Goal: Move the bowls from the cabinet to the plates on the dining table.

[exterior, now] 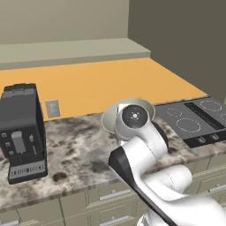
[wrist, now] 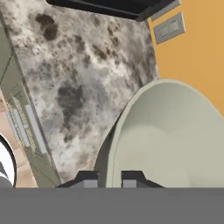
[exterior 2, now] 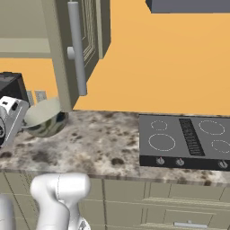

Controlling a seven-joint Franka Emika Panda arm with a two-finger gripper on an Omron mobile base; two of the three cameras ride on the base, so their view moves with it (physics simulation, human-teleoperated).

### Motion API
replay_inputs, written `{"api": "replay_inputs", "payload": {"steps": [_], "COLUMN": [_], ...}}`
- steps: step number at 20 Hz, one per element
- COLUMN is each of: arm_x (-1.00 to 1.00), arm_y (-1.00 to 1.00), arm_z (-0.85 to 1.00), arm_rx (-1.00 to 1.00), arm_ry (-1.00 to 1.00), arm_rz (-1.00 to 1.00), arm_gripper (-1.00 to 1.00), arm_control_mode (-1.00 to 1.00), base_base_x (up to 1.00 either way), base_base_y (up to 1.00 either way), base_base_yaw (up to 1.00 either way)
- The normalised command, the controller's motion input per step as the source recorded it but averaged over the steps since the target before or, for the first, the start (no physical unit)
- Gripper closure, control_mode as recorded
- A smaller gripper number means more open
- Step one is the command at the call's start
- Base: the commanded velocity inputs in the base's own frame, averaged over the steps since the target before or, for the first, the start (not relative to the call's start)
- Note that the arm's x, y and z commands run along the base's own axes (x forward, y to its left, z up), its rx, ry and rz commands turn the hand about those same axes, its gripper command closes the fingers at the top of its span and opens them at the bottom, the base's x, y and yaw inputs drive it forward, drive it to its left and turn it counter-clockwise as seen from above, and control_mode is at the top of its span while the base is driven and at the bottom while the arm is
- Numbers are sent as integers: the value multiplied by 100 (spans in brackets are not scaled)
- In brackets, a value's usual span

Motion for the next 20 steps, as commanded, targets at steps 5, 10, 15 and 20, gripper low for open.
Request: {"api": "replay_inputs", "payload": {"steps": [5, 10, 15, 20], "arm_x": [16, 1, 0, 0], "arm_y": [0, 0, 0, 0], "arm_z": [-41, -8, 0, 0], "arm_rx": [7, 1, 0, 0], "arm_ry": [0, 0, 0, 0], "arm_rz": [0, 0, 0, 0], "arm_gripper": [100, 100, 100, 100], "arm_control_mode": [-100, 100, 100, 100], "base_base_x": [0, -5, -46, -74], "base_base_y": [0, 5, 24, 40], "base_base_yaw": [0, 0, 0, 1]}}
